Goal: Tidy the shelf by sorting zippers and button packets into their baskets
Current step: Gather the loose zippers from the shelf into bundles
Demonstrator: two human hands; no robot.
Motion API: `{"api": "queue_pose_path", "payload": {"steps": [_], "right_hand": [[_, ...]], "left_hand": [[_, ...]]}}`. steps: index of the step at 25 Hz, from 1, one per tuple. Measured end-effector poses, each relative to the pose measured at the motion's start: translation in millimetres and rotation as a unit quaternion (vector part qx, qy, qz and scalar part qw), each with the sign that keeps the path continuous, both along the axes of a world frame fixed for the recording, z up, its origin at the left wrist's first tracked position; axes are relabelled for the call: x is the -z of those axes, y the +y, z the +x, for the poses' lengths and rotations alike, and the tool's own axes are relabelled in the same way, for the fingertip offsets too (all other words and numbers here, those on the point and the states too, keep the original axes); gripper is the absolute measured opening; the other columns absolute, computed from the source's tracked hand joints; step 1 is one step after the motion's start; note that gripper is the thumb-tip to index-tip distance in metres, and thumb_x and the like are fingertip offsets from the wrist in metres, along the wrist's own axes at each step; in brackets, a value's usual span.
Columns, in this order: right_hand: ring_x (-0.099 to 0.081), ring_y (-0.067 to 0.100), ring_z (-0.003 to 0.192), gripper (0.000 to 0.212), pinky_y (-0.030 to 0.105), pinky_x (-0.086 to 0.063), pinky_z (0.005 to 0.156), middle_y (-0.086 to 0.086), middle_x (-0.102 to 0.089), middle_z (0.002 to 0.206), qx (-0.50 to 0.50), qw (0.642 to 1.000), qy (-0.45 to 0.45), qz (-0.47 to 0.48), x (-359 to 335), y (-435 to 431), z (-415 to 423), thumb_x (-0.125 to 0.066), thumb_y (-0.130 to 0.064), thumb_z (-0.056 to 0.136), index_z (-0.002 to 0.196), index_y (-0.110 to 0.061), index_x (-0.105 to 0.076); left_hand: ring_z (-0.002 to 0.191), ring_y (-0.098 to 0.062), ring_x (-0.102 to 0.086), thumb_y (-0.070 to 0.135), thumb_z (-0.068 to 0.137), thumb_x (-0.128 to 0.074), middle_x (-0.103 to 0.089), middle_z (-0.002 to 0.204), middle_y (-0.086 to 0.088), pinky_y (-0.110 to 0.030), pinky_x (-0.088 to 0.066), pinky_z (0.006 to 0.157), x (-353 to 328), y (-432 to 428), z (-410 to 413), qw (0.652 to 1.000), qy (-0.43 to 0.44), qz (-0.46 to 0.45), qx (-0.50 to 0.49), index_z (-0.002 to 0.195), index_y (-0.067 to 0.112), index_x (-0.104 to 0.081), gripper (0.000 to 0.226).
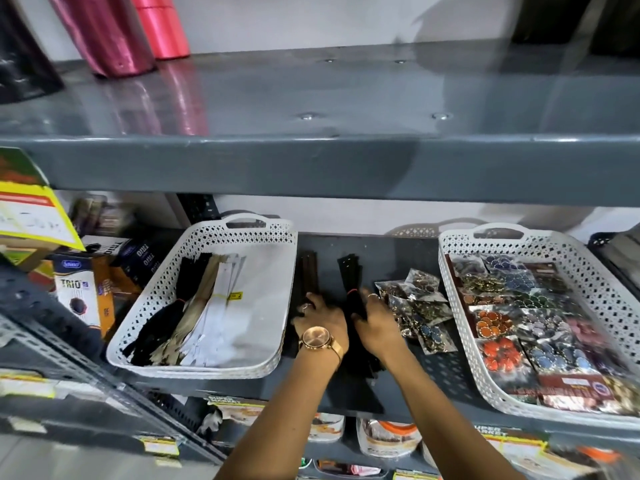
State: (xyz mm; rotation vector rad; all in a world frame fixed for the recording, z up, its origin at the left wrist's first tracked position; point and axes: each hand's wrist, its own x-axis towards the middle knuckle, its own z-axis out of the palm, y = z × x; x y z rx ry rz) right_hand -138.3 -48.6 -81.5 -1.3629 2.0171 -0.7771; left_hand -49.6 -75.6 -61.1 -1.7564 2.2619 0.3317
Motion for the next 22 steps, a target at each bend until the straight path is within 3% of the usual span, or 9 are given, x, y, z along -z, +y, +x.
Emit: {"api": "queue_pose_path", "payload": {"steps": [4, 6, 10, 14, 19, 22], "right_hand": [[-0.04, 0.027, 0.135, 0.055, 0.029, -0.032, 0.112, 0.015, -0.046, 0.144, -0.024, 0.999, -0.033, 0.019, -0.8, -8.5, 5.2, -0.048, -0.003, 0.091, 0.144, -0.007, -0.036], [-0.042, 0.03, 0.134, 0.054, 0.034, -0.035, 0.111, 0.015, -0.047, 0.142, -0.035, 0.998, -0.031, 0.035, -0.9, -7.5, 12.4, -0.049, -0.007, 0.09, 0.143, -0.011, -0.037], [-0.051, 0.037, 0.123, 0.052, 0.042, -0.043, 0.096, 0.013, -0.043, 0.136, -0.041, 0.987, 0.108, 0.112, -8.7, 1.2, 24.1, -0.049, -0.024, 0.09, 0.14, -0.02, -0.037], [-0.055, 0.035, 0.118, 0.045, 0.042, -0.046, 0.088, 0.012, -0.045, 0.133, -0.046, 0.963, 0.231, 0.128, -13.7, 2.1, 30.8, -0.045, -0.018, 0.092, 0.136, -0.013, -0.037], [-0.057, 0.033, 0.12, 0.042, 0.04, -0.049, 0.091, 0.013, -0.057, 0.13, -0.091, 0.952, 0.257, 0.14, -22.8, 4.5, 27.3, -0.047, -0.014, 0.091, 0.132, -0.01, -0.042], [-0.057, 0.034, 0.118, 0.031, 0.041, -0.048, 0.092, 0.015, -0.06, 0.126, -0.033, 0.957, 0.277, 0.084, -35.7, 12.4, -6.1, -0.043, -0.017, 0.094, 0.122, -0.008, -0.053]], "left_hand": [[0.136, -0.042, -0.038, 0.006, 0.094, -0.039, -0.002, 0.159, -0.026, -0.049, -0.042, 0.103, -3.2, 0.7, 12.1, 0.999, -0.032, 0.04, 0.009, 0.145, 0.001, -0.029, 0.052], [0.134, -0.042, -0.041, 0.006, 0.092, -0.043, -0.004, 0.16, -0.021, -0.046, -0.041, 0.104, -5.6, 1.6, 20.8, 0.999, -0.026, 0.042, 0.018, 0.146, 0.003, -0.029, 0.056], [0.133, -0.04, -0.041, 0.006, 0.09, -0.045, -0.004, 0.162, -0.013, -0.045, -0.041, 0.104, -4.7, 4.1, 31.1, 0.998, -0.028, 0.036, 0.031, 0.146, 0.008, -0.028, 0.059], [0.134, -0.04, -0.041, 0.008, 0.09, -0.044, -0.006, 0.162, -0.012, -0.048, -0.041, 0.104, -3.9, 7.9, 29.5, 0.998, -0.026, 0.034, 0.043, 0.148, 0.01, -0.024, 0.061], [0.129, -0.039, -0.045, 0.015, 0.091, -0.041, -0.03, 0.153, -0.014, -0.048, -0.044, 0.1, -20.7, 8.5, 18.9, 0.998, 0.03, -0.034, 0.052, 0.138, 0.016, -0.038, 0.046], [0.123, -0.034, -0.051, 0.017, 0.09, -0.044, -0.051, 0.138, -0.01, -0.043, -0.048, 0.096, -32.2, 5.3, -1.4, 0.984, 0.119, -0.088, 0.102, 0.128, 0.014, -0.049, 0.038]]}}
